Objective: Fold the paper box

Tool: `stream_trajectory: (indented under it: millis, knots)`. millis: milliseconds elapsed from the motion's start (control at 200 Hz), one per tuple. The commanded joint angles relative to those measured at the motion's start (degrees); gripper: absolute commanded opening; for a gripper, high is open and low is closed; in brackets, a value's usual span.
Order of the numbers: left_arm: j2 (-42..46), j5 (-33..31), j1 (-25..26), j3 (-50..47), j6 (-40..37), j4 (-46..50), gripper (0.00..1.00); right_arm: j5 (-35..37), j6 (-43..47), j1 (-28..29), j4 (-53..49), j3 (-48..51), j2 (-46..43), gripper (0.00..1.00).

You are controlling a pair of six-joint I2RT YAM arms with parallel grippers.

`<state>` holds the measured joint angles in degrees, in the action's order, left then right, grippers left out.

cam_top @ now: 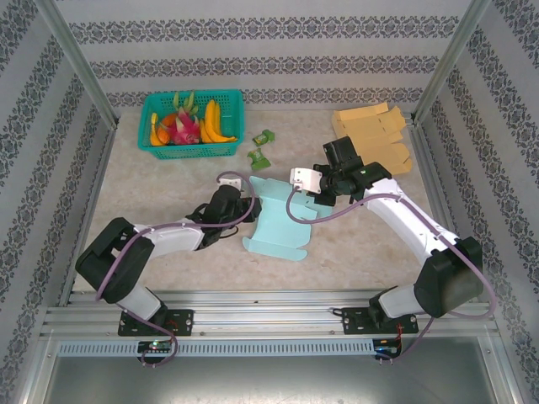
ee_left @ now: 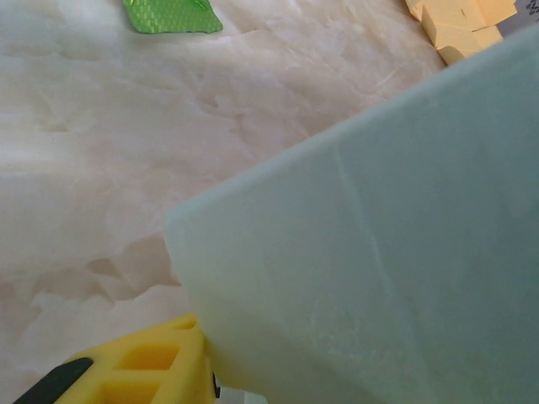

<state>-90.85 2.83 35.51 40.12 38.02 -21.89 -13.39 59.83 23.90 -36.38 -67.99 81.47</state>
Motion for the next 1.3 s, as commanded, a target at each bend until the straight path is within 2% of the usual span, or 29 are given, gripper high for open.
stream_trajectory:
  millis: [0,150,310,540,734,894,1004,1294]
  knots:
    - [-1.8,1.8,0.1,1.3,1.5,-2.9,0.33,-3.7,-1.0,0.9,0.9,1.9,0.3,0.00]
    - [-0.9,1.4,0.1,1.1,0.9,-2.2,0.33,-2.9,-0.5,0.9,0.9,2.2,0.5,0.00]
    - [6.3,-1.2,0.1,-2.7,-2.3,-0.6,0.35,-0.1,0.5,0.8,1.5,2.0,0.2,0.00]
    - [19.5,-6.0,0.1,-12.3,-5.4,1.5,0.37,0.7,2.1,1.2,5.2,4.1,-1.7,0.00]
    - [35.0,-10.1,0.1,-21.2,-8.2,1.9,0.37,4.6,4.4,2.9,12.4,8.4,-3.3,0.00]
    - [46.2,-16.7,0.0,-25.7,-10.6,4.7,0.44,6.5,9.6,5.4,20.6,12.5,-4.6,0.00]
    - [47.1,-17.0,0.0,-26.8,-13.1,4.3,0.45,7.5,13.0,7.7,26.4,14.7,-4.5,0.00]
    - [39.8,-15.9,0.0,-29.4,-15.3,-4.9,0.45,12.5,16.7,11.1,33.7,15.3,-0.9,0.00]
